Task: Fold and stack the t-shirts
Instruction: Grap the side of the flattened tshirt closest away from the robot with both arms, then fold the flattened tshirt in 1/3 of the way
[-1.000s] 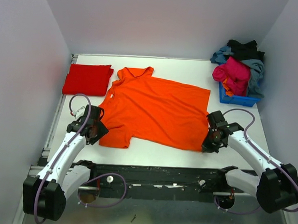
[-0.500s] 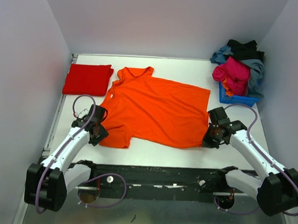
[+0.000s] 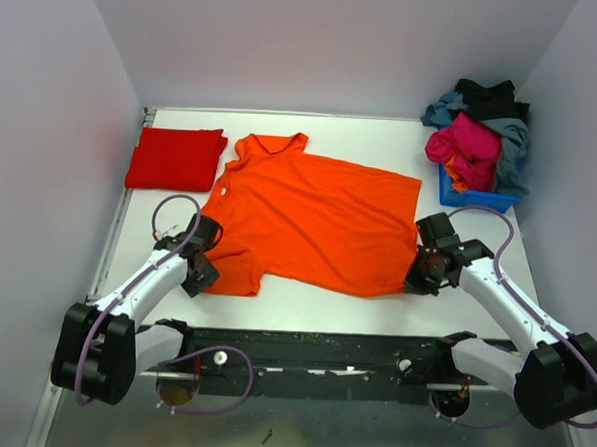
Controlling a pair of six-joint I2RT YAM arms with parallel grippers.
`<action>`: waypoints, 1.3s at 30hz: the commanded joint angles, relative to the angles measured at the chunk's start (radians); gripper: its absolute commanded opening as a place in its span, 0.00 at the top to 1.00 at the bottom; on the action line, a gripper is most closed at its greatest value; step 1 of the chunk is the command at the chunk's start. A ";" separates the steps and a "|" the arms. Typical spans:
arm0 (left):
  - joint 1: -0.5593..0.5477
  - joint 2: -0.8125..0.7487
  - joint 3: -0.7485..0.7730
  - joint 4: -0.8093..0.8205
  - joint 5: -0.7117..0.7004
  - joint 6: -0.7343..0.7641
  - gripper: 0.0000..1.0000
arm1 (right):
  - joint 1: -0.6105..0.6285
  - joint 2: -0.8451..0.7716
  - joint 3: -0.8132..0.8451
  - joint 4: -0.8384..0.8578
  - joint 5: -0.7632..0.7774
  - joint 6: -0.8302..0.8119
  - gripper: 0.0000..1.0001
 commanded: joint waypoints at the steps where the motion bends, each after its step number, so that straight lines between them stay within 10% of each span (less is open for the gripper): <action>1: -0.007 0.027 -0.035 0.043 -0.026 -0.027 0.67 | 0.005 0.000 -0.003 0.020 -0.020 -0.003 0.99; 4: -0.007 0.044 -0.020 0.026 -0.040 -0.027 1.00 | 0.005 -0.003 -0.010 0.019 -0.020 0.000 0.99; 21: -0.007 -0.048 0.397 -0.242 -0.006 0.068 1.00 | -0.003 -0.022 0.097 -0.046 0.024 -0.028 0.99; 39: -0.008 0.159 0.607 0.048 -0.077 0.204 1.00 | -0.081 0.139 0.237 0.080 0.039 -0.039 0.99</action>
